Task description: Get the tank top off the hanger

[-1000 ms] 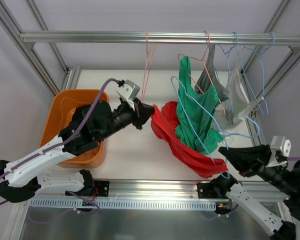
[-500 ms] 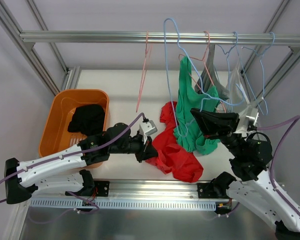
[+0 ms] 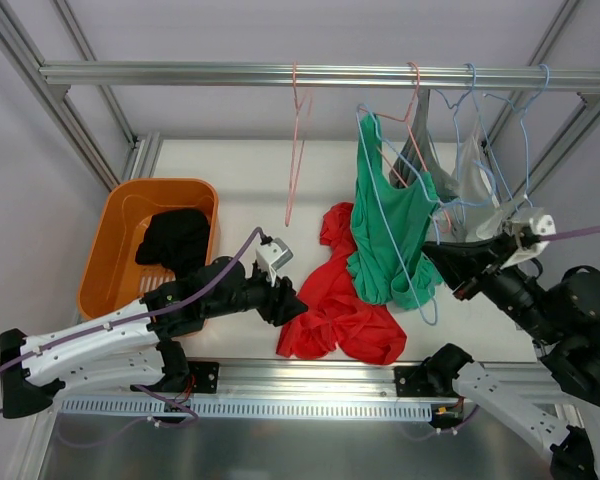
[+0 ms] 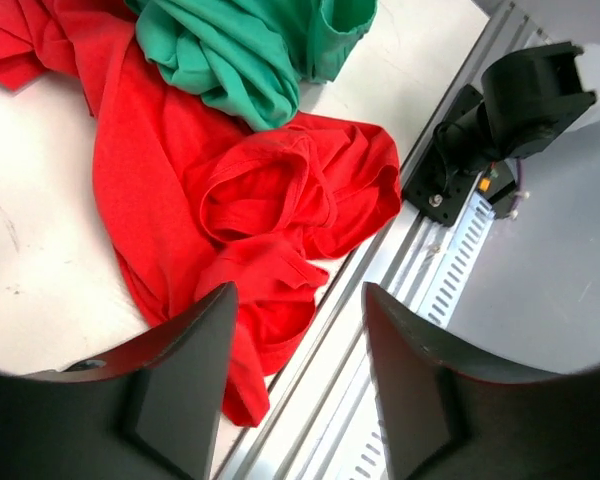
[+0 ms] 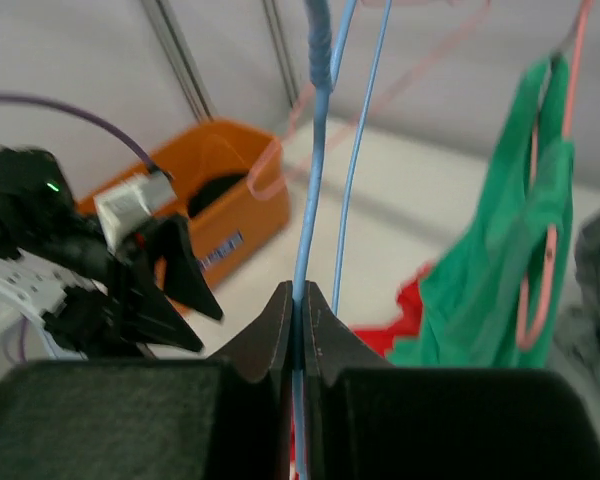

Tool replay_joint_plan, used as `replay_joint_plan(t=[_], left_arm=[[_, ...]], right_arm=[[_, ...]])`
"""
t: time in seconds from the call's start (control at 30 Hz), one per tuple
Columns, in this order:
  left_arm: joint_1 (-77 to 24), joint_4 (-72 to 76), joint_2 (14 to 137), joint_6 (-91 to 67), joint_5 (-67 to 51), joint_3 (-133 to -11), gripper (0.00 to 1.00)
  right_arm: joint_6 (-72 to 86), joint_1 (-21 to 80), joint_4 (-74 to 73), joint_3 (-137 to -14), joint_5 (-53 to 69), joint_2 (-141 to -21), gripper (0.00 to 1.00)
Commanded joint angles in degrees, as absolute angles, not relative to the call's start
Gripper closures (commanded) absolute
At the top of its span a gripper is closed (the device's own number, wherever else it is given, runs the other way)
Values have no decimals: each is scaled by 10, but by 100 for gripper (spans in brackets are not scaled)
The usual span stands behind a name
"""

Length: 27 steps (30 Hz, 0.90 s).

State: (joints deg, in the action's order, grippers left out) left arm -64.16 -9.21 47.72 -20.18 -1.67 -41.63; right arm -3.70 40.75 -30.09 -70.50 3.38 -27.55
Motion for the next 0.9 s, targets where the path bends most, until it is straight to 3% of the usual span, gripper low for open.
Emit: replay_joint_plan(t=[0.0, 0.07, 0.1, 0.17, 0.2, 0.43, 0.87], left_arm=[[-646, -98, 468, -203, -21, -427, 46], [-646, -105, 455, -207, -20, -427, 25], [-646, -112, 449, -207, -21, -425, 22], [-646, -118, 432, -207, -19, -420, 3], [-646, -123, 425, -207, -7, -418, 1], [-646, -214, 419, -230, 119, -437, 1], [-646, -252, 420, -243, 132, -435, 1]], right_arm=[[-27, 410, -484, -723, -26, -332, 100], [-26, 410, -490, -745, -39, -365, 100], [-25, 410, -490, -754, -45, -379, 100], [-27, 410, -491, -796, -62, -429, 100], [-27, 410, -491, -815, -66, -450, 100], [-49, 410, -490, -988, -101, -635, 100], [-71, 410, -490, -1228, -132, -866, 100]])
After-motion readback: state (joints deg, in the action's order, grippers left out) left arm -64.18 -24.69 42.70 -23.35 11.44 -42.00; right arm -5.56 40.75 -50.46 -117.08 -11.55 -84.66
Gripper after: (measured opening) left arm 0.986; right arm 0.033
